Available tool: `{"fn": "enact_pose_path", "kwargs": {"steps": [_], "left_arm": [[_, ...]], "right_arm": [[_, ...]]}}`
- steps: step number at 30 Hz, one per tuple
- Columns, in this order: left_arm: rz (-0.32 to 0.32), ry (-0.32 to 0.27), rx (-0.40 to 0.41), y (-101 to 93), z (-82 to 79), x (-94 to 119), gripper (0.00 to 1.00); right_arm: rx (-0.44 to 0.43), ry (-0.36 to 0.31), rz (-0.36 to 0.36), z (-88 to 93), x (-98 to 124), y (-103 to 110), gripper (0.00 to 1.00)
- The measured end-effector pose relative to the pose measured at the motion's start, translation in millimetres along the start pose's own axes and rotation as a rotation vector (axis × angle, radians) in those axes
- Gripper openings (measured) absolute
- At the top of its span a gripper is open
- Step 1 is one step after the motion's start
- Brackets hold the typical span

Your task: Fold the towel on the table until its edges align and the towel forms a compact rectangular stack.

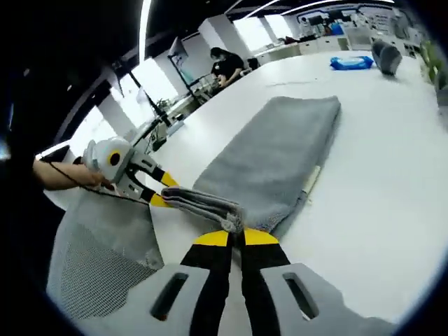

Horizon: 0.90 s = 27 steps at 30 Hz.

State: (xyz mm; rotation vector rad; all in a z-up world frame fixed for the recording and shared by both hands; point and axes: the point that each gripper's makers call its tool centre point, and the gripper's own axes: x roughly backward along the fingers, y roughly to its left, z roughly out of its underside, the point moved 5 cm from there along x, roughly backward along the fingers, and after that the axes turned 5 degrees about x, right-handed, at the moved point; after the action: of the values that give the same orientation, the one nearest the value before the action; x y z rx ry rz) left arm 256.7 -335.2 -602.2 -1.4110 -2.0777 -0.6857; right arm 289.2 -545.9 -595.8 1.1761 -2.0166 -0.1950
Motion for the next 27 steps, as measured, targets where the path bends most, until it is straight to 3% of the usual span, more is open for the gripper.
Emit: {"fn": "enact_pose_path", "kwargs": {"steps": [6,13,18,22,27], "left_arm": [[-0.013,-0.098,0.145,7.2,-10.1,0.5,0.15],[-0.006,-0.156,0.12,7.0,-15.3,2.9,0.11],[0.018,-0.312,0.324,15.7,-31.5,21.4,0.06],[0.039,-0.296,0.352,15.3,-33.8,25.0,0.05],[0.093,-0.323,0.373,9.0,-42.4,40.0,0.05]], "right_arm": [[-0.052,-0.03,-0.005,4.8,2.3,-2.6,0.02],[-0.067,-0.065,-0.024,4.5,6.1,-0.6,0.02],[-0.066,-0.174,-0.061,-10.2,21.0,7.3,0.02],[-0.035,-0.212,-0.078,-18.1,28.8,16.0,0.02],[0.015,-0.226,-0.098,-21.0,40.3,27.6,0.02]]}}
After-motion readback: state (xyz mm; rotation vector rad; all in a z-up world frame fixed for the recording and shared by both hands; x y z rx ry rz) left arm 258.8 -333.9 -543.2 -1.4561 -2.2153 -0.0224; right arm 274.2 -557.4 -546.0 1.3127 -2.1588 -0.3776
